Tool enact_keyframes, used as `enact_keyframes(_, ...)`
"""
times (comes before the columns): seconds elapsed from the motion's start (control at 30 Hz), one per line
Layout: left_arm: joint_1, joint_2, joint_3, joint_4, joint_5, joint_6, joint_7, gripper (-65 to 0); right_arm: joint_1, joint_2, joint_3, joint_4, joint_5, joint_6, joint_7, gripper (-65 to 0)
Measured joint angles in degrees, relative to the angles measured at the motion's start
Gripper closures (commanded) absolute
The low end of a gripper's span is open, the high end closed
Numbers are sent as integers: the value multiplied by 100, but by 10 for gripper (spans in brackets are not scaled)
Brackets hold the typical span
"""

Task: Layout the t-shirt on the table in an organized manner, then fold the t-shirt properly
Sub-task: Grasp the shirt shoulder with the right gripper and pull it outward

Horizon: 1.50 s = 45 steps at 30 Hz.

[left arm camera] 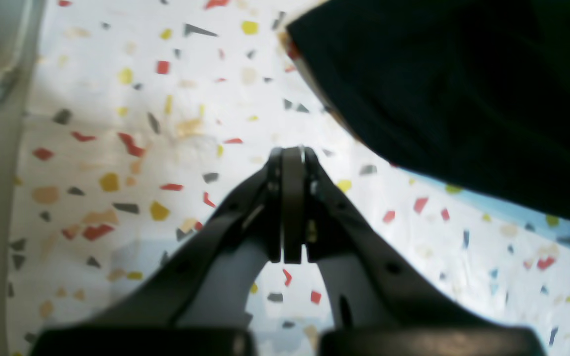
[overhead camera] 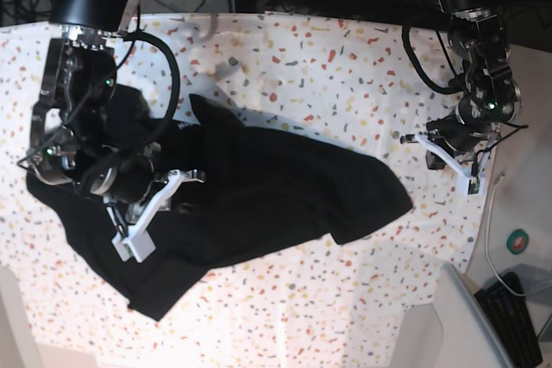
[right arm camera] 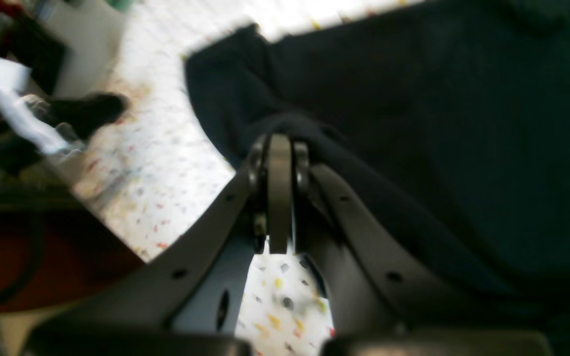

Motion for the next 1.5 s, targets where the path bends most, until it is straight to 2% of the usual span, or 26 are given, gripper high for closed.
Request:
enact_keyframes(0.13,337,-15,-11,2,4,-17,-17,0,286,-7,0,-1259,-393,-28,1102,0)
enact_keyframes(0.23,595,-9,-24,0,-7,-37,4,0,518,116,-15,-1467,-409,-46,1891,0)
enact_keyframes(0.33,778,-20,-48,0,-2,-31,0,0,719,262,-7,-1488,-424,-48,2363,0)
enact_keyframes(0.4,894,-24,-48,0,2,-33,-2,0,796,365,0,-1491,-422,-199,2382,0)
enact_keyframes(0.43,949,-28,-50,0,-9,-35,2,0,855,382,0,-1510,-428,-492,2382,0)
enact_keyframes(0.53,1012,-35,-83,0,0,-35,4,0,1134,415,0,-1904,-437,-907,2468,0)
enact_keyframes(0.6,997,-13,-221,0,-24,-48,0,0,1379,490,-39,-2472,-363,-1005,2686,0)
enact_keyframes(0.67,997,-20,-284,0,-39,-59,-17,0,1613,566,-35,-3097,-407,-1060,2658,0)
enact_keyframes(0.77,1005,-15,-280,0,-20,-55,-17,0,1591,815,-35,-3217,-393,-1058,2487,-186)
enact_keyframes(0.8,1008,-9,-280,0,-22,-59,-20,0,1502,903,-20,-3010,-422,-1060,2341,-228)
enact_keyframes(0.87,1005,-4,-271,0,-28,-59,-22,0,1147,1027,-2,-2166,-442,-1062,2138,-269)
enact_keyframes(0.9,1005,0,-269,0,-122,-90,-24,0,885,1088,-28,-1617,-426,-1106,2131,-276)
enact_keyframes(0.93,1014,-7,-280,0,-260,-256,-17,-33,592,1110,-44,-1060,-435,-1071,2105,-278)
enact_keyframes(1.03,1036,-13,-319,0,-684,-470,-2,-219,-249,1051,-94,101,-330,-970,1729,-279)
enact_keyframes(1.1,1021,-17,-317,0,-780,-483,-4,-273,-710,1005,-103,232,-341,-933,1438,-279)
enact_keyframes(1.13,1021,-20,-293,0,-778,-483,-2,-276,-883,994,-103,223,-435,-994,1366,-279)
enact_keyframes(1.27,977,-7,-267,0,-798,-485,0,-275,-1298,946,-387,-203,-455,-581,1497,-276)
enact_keyframes(1.33,960,-9,-267,0,-804,-485,0,-275,-1244,852,-553,-767,-369,-503,1856,-276)
enact_keyframes(1.5,973,-17,-273,0,-815,-483,2,-275,-964,929,-562,-1797,-424,-557,2138,-275)
